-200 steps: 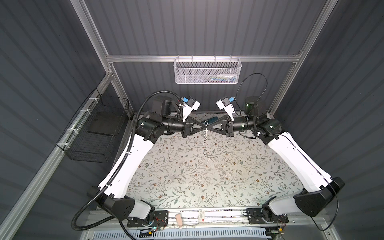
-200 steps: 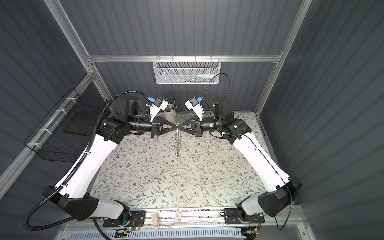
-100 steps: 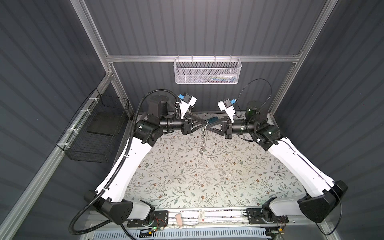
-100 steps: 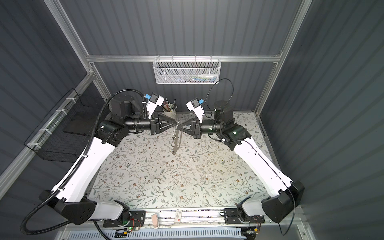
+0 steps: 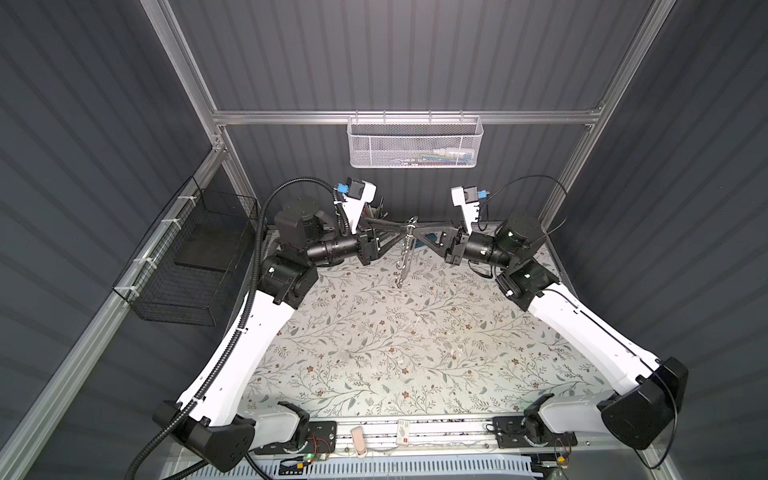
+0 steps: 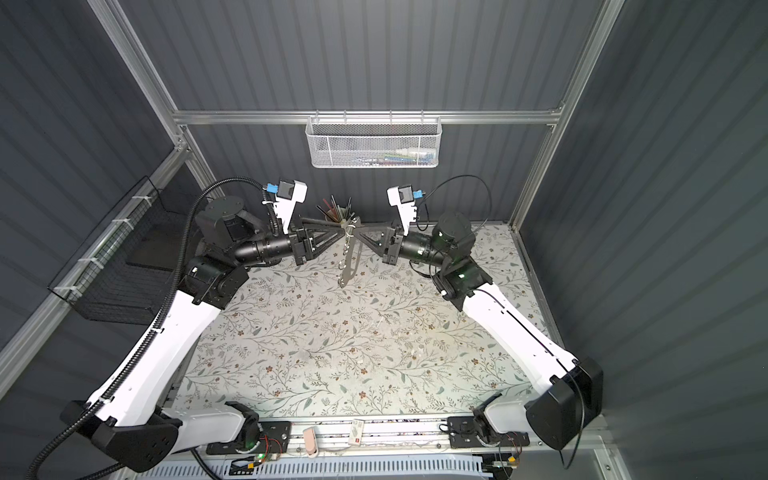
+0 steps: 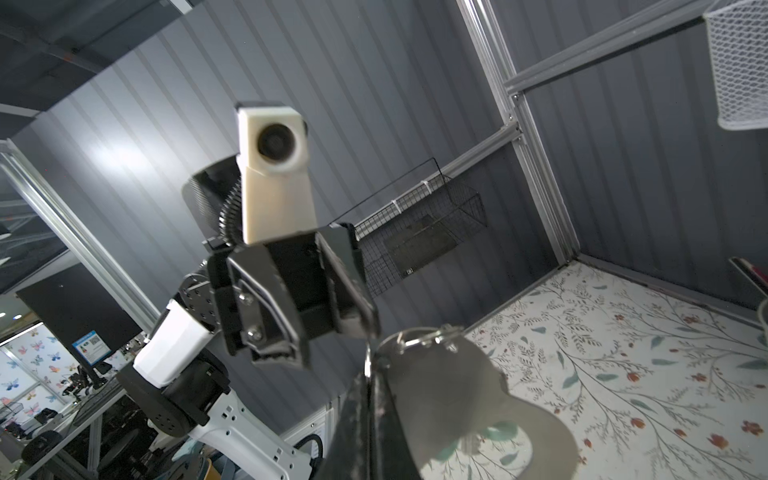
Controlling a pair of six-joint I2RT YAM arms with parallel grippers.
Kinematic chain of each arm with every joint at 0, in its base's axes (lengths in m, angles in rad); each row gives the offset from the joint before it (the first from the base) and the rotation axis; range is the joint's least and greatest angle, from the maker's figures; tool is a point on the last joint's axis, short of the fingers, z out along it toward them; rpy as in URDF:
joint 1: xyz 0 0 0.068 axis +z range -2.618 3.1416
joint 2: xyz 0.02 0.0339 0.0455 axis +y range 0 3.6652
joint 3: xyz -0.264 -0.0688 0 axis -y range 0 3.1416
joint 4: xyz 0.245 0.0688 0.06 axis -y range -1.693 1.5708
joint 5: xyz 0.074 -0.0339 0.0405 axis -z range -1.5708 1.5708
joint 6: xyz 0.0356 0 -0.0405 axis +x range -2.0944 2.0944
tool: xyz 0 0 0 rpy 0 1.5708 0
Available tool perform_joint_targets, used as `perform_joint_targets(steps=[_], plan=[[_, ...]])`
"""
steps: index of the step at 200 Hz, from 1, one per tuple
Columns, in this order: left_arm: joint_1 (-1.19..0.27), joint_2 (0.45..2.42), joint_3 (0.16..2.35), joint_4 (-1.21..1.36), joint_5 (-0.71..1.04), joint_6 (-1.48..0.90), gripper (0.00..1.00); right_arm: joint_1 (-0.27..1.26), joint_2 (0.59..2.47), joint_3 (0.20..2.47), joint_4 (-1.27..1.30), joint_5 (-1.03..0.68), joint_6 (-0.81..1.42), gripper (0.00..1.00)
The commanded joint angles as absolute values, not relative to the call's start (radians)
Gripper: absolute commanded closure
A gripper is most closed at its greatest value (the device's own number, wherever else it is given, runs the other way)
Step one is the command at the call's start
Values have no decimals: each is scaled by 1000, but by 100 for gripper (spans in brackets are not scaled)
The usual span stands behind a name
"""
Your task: Put the keys on the keyring
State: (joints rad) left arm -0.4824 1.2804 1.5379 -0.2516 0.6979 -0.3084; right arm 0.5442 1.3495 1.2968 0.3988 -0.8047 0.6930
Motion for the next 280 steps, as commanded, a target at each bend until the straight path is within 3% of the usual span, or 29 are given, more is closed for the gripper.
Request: perform_joint_targets(steps=[1, 157, 178, 220, 267, 280], plan=[[-474, 1221, 1504, -208, 613, -295, 66, 543, 1358, 1323, 521, -831, 774, 100], [-503, 1239, 1445, -173, 721, -251, 65, 529, 1387, 1370, 542, -896, 887, 100], [-506, 1245, 1438, -189, 694, -230, 58, 529, 1391, 1374, 555, -903, 904, 100], [-506, 1268, 1431, -141, 758, -248, 57, 529, 1396, 1381, 555, -913, 915, 100], [-516, 1304, 1447, -122, 810, -272, 61, 529, 1401, 1385, 557, -922, 923, 100], [-517, 1307, 1446, -124, 813, -271, 67, 528, 1404, 1387, 556, -922, 923, 100]])
